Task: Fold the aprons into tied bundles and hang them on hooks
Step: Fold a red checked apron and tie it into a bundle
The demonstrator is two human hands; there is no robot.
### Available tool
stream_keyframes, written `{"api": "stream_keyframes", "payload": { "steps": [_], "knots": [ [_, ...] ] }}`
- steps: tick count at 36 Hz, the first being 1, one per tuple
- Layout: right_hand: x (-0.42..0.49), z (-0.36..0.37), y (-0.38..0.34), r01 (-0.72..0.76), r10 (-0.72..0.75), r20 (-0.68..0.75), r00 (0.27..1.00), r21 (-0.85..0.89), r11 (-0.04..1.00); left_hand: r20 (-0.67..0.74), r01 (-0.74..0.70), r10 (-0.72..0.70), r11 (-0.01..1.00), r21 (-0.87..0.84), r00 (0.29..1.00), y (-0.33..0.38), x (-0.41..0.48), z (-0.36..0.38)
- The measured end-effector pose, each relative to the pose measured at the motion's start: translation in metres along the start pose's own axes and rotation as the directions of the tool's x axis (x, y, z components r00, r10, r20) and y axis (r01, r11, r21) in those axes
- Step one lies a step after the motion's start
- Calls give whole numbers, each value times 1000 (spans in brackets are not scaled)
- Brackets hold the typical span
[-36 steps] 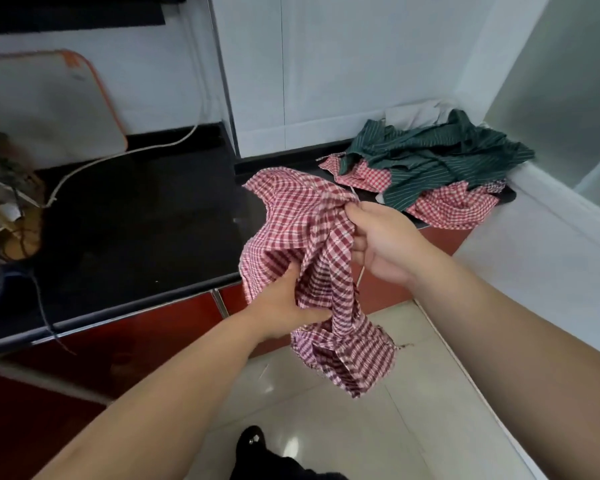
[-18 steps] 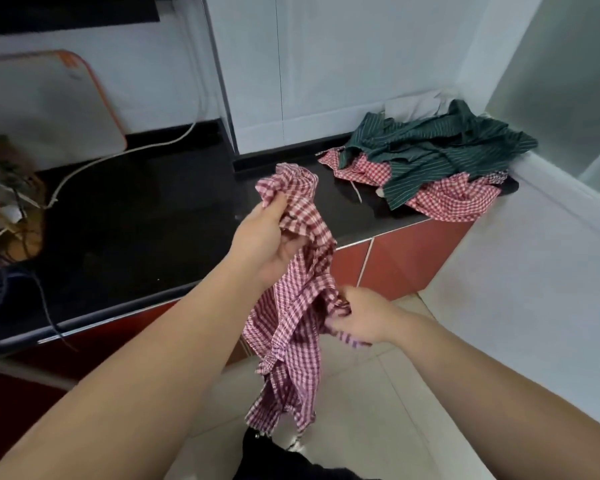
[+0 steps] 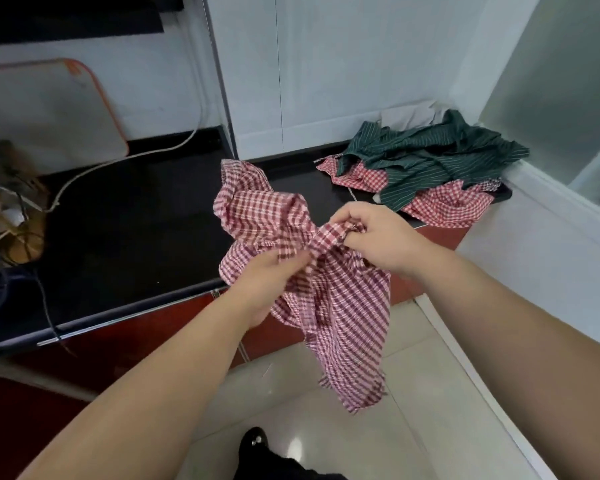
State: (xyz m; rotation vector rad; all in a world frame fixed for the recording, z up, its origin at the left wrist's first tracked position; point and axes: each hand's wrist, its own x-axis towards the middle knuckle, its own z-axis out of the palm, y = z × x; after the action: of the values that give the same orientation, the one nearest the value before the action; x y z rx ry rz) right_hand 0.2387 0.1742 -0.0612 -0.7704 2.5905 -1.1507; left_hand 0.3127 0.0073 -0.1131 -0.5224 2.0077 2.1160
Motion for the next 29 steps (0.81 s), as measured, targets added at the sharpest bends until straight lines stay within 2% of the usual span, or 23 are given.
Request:
{"api": "stream_keyframes", "payload": {
  "steps": [2,3,7,9,11,13,16,17,19,20,21,22,23,25,27,29],
  "knots": [
    [-2,-6,5,-39,38,-66,997,-14,999,-65,-32,20,981,-191,998,8,2,-4],
    [-4,-7,9,-62,56,-113,992,-51,997,-55,-59,47,973,-224,997,13,1,-7],
    [-6,-6,23,-137,60,-221,973,-349,927,25,-52,59,978,-200,998,28,-4,-6],
    [-6,-3,25,-151,42,-300,953,-351,924,93,-28,50,975,-221,994,33,-6,-3],
    [-8,-5,27,-177,55,-402,914,-272,946,179,-26,62,980,-195,982,37,-9,1],
    [-11,-9,29,-190,83,-460,884,-191,963,252,-38,58,996,-82,966,39,-9,3],
    [-15,-19,34,-164,19,-533,846,-227,960,338,-65,-21,968,243,941,48,-10,7],
    [-17,-23,36,-175,8,-563,827,-245,954,342,-101,-45,913,395,939,50,-10,5],
    [-19,-32,42,-239,52,-644,763,-206,949,310,-150,-106,699,699,945,48,-5,-3],
    [-21,-36,44,-268,102,-691,716,-137,954,263,-140,-120,604,785,957,44,-2,-7],
    [-23,-40,47,-284,163,-731,663,-44,958,205,-123,-84,561,818,975,37,0,-11],
    [-25,-42,49,-290,233,-752,616,59,955,124,-101,-1,575,812,992,32,2,-13],
    [-26,-42,51,-280,294,-747,597,149,948,9,-74,107,631,772,994,25,4,-13],
    [-28,-39,55,-238,358,-700,618,267,934,-237,-56,257,779,624,937,19,9,-5],
    [-27,-34,59,-211,386,-646,659,334,919,-331,-65,217,908,414,918,24,11,5],
    [-25,-33,62,-232,422,-609,672,368,900,-313,-82,129,984,159,941,30,13,16]
  ]
}}
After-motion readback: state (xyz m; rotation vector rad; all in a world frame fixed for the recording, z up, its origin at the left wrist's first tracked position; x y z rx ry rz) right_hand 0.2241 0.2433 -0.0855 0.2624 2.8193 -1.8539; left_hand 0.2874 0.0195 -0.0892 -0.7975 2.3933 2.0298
